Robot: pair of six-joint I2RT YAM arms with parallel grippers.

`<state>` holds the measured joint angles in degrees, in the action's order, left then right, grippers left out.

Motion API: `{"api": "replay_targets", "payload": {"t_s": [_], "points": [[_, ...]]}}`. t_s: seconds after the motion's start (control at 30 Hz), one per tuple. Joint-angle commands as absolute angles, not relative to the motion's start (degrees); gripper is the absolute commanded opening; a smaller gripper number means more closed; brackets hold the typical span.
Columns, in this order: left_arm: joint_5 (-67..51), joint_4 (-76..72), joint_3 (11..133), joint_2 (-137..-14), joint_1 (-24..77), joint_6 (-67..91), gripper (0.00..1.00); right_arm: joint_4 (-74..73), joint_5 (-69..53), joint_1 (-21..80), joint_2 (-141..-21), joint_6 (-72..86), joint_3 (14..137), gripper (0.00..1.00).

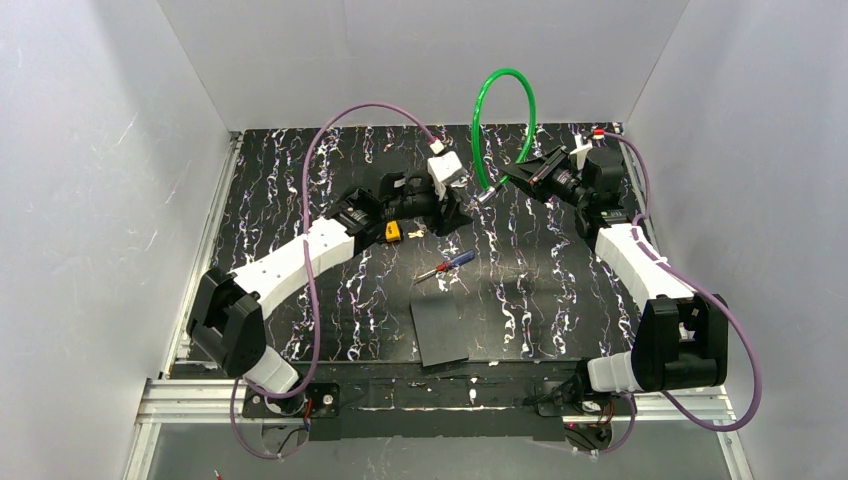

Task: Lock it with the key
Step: Lock the lock.

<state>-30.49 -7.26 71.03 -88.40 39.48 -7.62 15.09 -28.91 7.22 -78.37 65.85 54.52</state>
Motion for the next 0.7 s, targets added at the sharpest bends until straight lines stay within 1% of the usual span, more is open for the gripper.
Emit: {"api": "replay_targets", "payload": {"t_s": [0.0, 0.2, 0.4, 0.67], "points": [[-28.51, -8.26, 73.32, -89.31, 40.14, -8.74, 0.5, 20.7, -29.41, 7.03, -77.56, 66.86, 55.0, 0.01], [-26.45, -8.35, 74.05, -90.3, 40.47, -8.53, 0.48, 21.05, -29.56, 7.03, -77.34, 66.99, 54.67, 0.01], [-24.5, -8.52, 74.88, -91.07, 40.8, -8.0, 0.42, 21.12, -29.6, 7.03, -77.27, 66.85, 54.47, 0.01], [-22.93, -8.54, 75.77, -91.78, 41.06, -7.8, 0.41, 21.31, -29.67, 7.03, -77.23, 66.84, 54.39, 0.01]]}}
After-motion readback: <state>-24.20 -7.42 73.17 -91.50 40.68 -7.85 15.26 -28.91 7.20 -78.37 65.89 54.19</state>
